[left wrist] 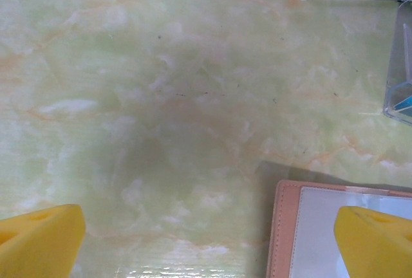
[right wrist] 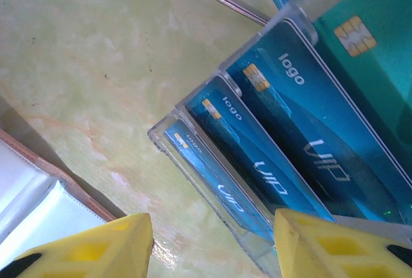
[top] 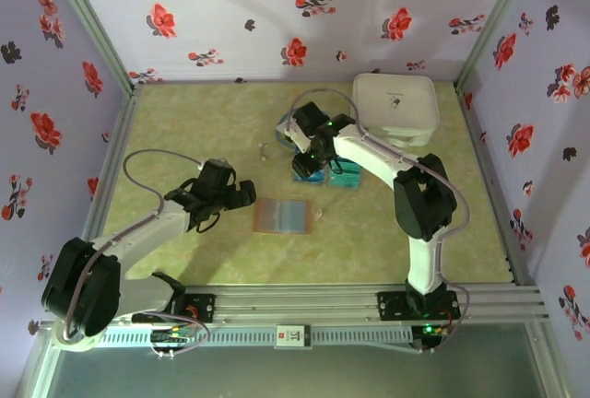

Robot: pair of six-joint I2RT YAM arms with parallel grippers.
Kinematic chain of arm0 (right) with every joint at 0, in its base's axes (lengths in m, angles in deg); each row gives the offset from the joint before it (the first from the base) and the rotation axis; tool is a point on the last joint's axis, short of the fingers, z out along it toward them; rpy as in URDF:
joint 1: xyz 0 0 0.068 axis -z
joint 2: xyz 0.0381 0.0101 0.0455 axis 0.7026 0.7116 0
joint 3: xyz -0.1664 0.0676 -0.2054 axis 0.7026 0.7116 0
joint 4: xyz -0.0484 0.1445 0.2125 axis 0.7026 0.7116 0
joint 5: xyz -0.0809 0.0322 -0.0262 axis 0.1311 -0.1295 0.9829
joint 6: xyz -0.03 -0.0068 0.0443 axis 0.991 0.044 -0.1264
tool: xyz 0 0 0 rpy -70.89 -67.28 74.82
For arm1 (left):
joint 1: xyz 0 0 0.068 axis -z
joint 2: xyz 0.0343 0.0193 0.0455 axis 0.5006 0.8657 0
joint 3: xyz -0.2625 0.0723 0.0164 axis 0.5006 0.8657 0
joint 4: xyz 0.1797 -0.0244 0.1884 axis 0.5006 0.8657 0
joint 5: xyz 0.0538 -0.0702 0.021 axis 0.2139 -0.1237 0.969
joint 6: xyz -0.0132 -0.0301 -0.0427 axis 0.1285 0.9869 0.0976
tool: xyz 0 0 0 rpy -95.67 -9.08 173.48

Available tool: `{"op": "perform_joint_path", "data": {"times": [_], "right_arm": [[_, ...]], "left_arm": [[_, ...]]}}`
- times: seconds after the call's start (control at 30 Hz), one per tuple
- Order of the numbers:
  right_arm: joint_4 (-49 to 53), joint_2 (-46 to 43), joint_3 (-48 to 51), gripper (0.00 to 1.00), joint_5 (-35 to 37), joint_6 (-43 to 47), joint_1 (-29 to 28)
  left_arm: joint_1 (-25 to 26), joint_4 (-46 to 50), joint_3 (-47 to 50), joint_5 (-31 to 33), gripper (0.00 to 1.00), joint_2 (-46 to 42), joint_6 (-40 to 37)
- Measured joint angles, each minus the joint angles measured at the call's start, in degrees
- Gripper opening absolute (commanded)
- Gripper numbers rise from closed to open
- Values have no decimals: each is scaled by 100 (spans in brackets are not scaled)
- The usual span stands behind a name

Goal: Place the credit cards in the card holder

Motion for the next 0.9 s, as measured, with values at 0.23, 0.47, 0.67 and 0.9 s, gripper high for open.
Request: {"op": "perform_joint_path", "data": {"times": [0.23,0.47,0.67,0.9], "right_arm": [[22,306,-94,52,382,129,-146],[17,380,-94,52,610,179,-175],[17,483,-92,51,678,238,-229],[15,549,-52,47,678,278,-302]], "left_arm": [[-33,7,116,-66,100,-55,15],[-66,4,144,-105,100,-186,17],[-70,4,223,-105,100,-199,22],[-70,-9,258,-105,100,-199,48]]}}
